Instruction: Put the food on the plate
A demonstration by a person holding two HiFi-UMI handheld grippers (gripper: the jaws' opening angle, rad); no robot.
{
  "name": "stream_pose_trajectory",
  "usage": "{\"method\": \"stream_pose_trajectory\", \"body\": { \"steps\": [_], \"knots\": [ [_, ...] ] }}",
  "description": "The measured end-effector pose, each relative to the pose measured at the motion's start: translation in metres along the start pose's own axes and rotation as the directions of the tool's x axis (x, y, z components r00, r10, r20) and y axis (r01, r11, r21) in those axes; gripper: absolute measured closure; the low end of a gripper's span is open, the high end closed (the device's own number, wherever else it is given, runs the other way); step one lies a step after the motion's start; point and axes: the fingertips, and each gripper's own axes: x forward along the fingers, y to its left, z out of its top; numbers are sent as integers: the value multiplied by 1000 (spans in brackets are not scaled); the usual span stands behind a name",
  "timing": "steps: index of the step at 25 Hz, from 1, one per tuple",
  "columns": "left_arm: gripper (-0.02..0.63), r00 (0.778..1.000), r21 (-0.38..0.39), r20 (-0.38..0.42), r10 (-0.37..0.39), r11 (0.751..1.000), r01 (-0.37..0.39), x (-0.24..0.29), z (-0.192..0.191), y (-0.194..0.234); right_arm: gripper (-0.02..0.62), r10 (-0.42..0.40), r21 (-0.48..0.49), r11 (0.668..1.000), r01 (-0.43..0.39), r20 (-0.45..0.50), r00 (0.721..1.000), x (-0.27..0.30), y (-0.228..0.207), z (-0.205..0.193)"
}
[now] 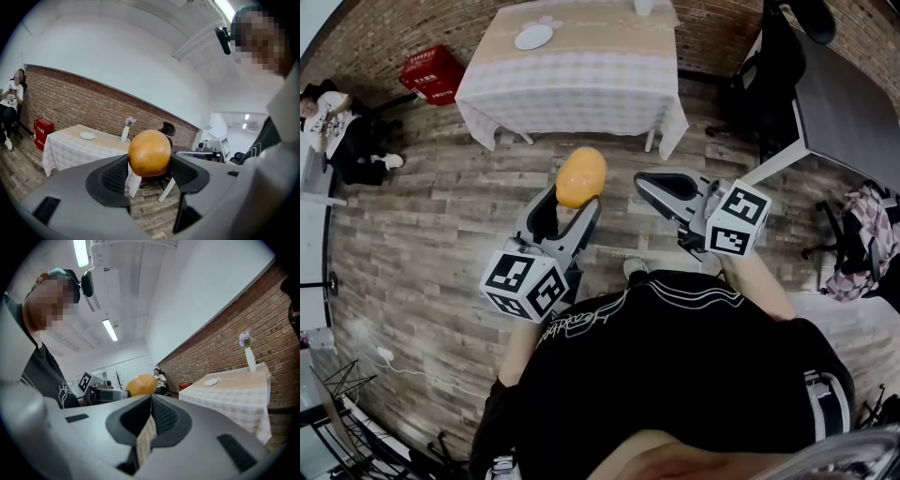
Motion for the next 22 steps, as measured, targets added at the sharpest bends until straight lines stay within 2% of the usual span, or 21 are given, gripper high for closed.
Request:
{"method": "stream_pose_trajectory", "body": {
  "steps": [11,22],
  "knots": [
    [330,998,36,46,49,998,-51,64,44,17,598,43,-39,998,-42,25,999,6,-72,46],
    [330,995,52,68,73,996,-77,68,56,30,598,65,-56,996,-63,47,997,24,-84,59]
  ]
}}
